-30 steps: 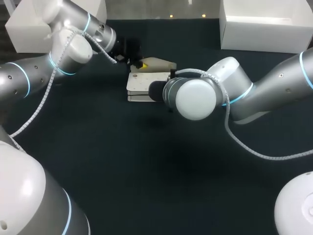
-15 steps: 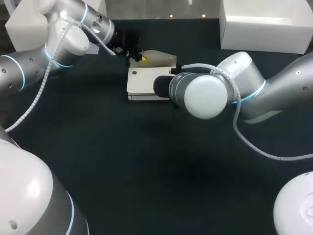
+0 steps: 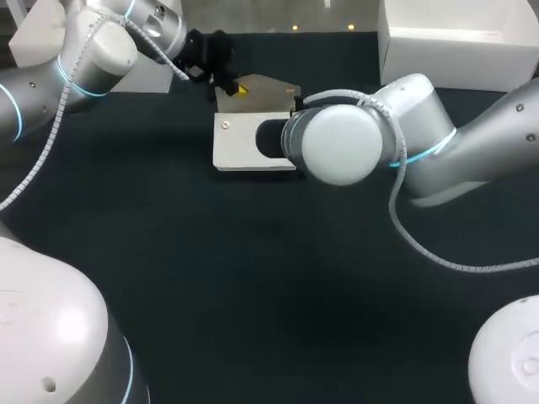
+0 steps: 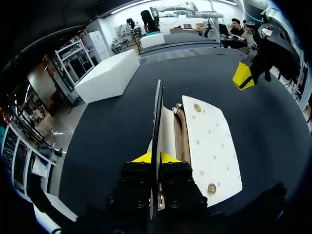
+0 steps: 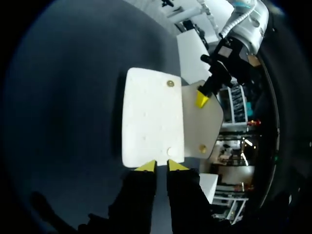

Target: Pick up the bag, open it, inspect its contents, close it, and place it on the opposite side

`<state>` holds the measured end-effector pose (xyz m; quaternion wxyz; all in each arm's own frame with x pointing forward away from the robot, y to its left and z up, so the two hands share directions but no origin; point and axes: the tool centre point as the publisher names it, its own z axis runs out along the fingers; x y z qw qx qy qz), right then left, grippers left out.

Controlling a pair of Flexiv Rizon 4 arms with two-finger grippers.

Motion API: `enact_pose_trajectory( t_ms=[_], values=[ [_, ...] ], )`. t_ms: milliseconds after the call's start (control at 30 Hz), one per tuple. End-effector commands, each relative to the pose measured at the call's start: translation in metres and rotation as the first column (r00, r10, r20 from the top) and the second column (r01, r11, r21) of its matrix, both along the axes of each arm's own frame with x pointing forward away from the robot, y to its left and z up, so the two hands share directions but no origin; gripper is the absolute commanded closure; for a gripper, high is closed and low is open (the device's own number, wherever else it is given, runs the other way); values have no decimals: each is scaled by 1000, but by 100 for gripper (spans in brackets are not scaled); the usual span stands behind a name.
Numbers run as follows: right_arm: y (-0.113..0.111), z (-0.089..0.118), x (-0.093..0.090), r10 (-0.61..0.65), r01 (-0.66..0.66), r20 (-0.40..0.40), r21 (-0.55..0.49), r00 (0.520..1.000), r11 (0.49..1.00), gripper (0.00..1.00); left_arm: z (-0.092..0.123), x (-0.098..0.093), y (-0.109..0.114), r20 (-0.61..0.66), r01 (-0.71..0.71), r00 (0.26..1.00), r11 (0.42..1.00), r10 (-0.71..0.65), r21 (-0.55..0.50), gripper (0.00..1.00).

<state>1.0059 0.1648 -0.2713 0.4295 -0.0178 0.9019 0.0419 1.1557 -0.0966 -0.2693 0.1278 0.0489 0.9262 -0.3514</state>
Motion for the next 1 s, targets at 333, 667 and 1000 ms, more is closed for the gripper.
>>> enact_pose_trajectory(
  t_ms=[333, 667, 1000],
  values=[
    [9, 20, 8, -9, 14, -137, 36, 990, 999, 100, 19, -14, 4, -16, -12, 1000, 1000, 12, 4, 100],
    [9, 20, 8, -9, 14, -137, 36, 990, 999, 100, 19, -14, 4, -16, -12, 1000, 1000, 12, 4, 100],
    [23, 32, 51, 10, -5, -144, 35, 990, 999, 100, 37, -20, 4, -30, -24, 999, 1000, 25, 16, 100]
  ],
)
